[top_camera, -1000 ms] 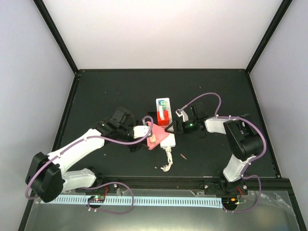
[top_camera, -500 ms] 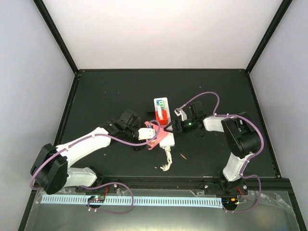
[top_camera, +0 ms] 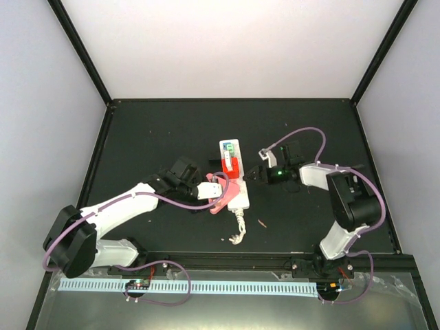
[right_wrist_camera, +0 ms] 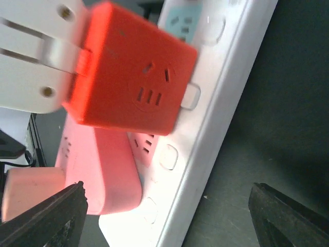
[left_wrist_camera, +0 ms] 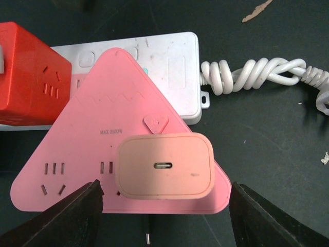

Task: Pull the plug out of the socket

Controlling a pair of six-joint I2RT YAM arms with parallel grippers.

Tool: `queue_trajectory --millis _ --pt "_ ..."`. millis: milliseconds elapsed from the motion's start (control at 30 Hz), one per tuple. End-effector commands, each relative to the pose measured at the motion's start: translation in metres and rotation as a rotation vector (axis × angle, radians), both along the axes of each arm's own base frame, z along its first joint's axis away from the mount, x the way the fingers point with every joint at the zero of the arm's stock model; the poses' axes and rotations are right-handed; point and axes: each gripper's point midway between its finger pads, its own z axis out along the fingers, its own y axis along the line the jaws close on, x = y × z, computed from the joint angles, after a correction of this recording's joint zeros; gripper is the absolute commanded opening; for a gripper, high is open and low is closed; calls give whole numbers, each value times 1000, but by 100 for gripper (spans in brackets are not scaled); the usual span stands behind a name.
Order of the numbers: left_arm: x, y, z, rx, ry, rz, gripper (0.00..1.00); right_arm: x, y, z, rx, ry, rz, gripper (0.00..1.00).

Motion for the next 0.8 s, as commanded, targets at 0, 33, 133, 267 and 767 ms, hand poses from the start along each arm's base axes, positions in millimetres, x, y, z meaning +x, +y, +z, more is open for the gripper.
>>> queue_trajectory --millis 0,33,133,267,767 --pt "1 3 6 -17 -17 19 70 2 -8 42 58 -131 15 87" --pt "0 3 6 -17 -14 19 70 -2 -5 51 95 -140 24 85" --pt "-1 3 6 -22 -8 14 70 -16 9 76 194 -158 73 75" --pt "0 0 7 -29 -4 9 74 -36 34 88 242 -166 160 60" --pt "-2 -15 1 -27 27 -36 73 -51 66 43 235 17 214 41"
